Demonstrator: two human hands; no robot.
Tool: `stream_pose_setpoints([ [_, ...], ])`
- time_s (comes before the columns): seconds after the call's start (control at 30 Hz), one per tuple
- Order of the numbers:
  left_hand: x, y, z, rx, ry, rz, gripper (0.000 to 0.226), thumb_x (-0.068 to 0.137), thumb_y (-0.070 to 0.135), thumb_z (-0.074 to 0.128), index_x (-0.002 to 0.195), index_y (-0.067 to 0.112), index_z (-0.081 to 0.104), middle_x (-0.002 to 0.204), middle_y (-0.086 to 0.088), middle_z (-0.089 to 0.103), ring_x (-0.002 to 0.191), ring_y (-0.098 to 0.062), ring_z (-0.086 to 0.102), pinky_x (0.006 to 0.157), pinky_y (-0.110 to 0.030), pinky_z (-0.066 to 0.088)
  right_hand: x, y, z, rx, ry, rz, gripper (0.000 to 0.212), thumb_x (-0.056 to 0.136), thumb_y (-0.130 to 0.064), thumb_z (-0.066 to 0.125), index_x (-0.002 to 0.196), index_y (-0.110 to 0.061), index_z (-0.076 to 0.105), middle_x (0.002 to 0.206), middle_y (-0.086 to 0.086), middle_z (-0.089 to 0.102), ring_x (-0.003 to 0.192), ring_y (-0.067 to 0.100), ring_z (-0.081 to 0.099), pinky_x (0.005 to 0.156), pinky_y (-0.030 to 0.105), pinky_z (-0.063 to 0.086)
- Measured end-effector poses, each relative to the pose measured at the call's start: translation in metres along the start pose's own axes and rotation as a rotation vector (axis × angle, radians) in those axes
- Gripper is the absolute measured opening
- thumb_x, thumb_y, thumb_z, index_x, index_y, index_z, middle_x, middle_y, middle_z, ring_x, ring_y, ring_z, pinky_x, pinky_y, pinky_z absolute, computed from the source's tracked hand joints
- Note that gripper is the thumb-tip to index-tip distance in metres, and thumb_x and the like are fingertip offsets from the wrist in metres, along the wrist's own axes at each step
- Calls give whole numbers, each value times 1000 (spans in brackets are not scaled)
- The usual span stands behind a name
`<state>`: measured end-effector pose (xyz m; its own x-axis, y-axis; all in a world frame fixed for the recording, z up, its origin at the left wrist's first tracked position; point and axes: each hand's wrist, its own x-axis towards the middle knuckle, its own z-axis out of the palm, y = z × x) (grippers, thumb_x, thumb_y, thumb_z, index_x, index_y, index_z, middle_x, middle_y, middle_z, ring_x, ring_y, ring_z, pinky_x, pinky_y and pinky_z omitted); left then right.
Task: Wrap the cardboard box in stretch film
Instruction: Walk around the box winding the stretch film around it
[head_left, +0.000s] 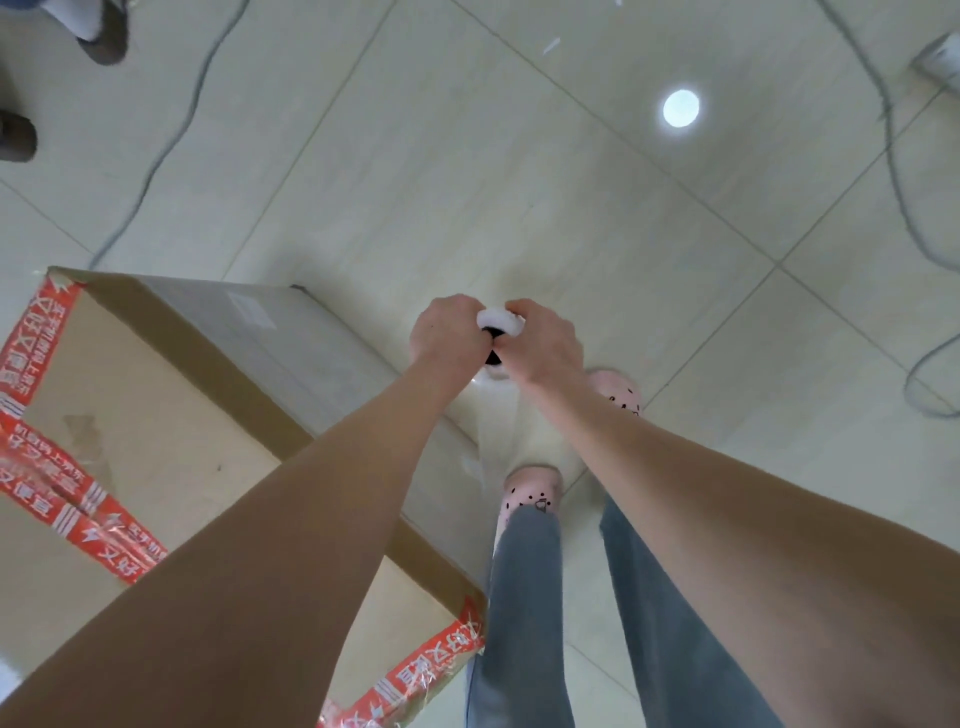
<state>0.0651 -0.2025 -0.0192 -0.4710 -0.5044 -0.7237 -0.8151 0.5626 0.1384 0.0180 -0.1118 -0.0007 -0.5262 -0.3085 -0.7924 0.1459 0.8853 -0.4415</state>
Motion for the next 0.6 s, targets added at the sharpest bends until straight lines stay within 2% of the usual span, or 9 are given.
stream_pose_setpoints([
  [0.13, 10, -27, -17, -321, 67, -239, 12, 79, 14, 53, 77, 6, 62, 77, -9, 67, 69, -28, 66, 57, -33, 52, 17, -30, 10, 71, -38, -54, 44, 82, -18, 58, 125, -26, 56, 118, -3, 63, 112, 20, 56, 87, 27, 44],
  [0.2, 11, -45, -22, -499, 127, -366, 13, 79, 16, 57, 72, 7, 61, 74, -11, 68, 66, -28, 70, 60, -33, 56, 24, -46, 17, 84, -74, -82, 48, 83, -17, 58, 131, -23, 52, 124, 0, 59, 115, 21, 54, 92, 29, 44],
  [0.27, 10, -61, -24, -614, 168, -490, 17, 83, 21, 61, 73, 8, 62, 70, -9, 67, 62, -26, 71, 61, -30, 57, 27, -60, 27, 49, -142, -96, 49, 87, -21, 58, 135, -21, 47, 127, 3, 57, 113, 23, 56, 89, 29, 44],
  [0.37, 10, -79, -24, -722, 171, -597, 22, 85, 26, 60, 90, 5, 66, 71, -7, 69, 62, -23, 71, 69, -39, 61, 28, -74, 44, 30, -207, -113, 49, 92, -27, 55, 139, -25, 41, 127, 4, 56, 108, 24, 57, 78, 25, 41],
  [0.47, 16, -84, -30, -597, 103, -595, 30, 87, 33, 57, 97, 5, 63, 83, -8, 69, 76, -26, 68, 69, -34, 57, 32, -83, 50, -44, -225, -156, 49, 95, -21, 48, 142, -29, 39, 132, 4, 54, 115, 23, 53, 78, 24, 35],
  [0.53, 21, -78, -38, -450, 97, -527, 24, 89, 28, 56, 100, 7, 60, 91, -9, 64, 80, -26, 60, 61, -30, 43, 39, -87, 49, -93, -244, -167, 51, 94, -17, 45, 143, -31, 39, 136, 3, 51, 118, 24, 52, 81, 25, 36],
  [0.6, 27, -73, -46, -419, 107, -502, 20, 89, 19, 55, 103, 5, 60, 97, -12, 63, 87, -29, 60, 63, -29, 38, 47, -91, 47, -125, -272, -167, 53, 93, -14, 42, 142, -34, 40, 139, 1, 48, 120, 23, 51, 81, 25, 37],
])
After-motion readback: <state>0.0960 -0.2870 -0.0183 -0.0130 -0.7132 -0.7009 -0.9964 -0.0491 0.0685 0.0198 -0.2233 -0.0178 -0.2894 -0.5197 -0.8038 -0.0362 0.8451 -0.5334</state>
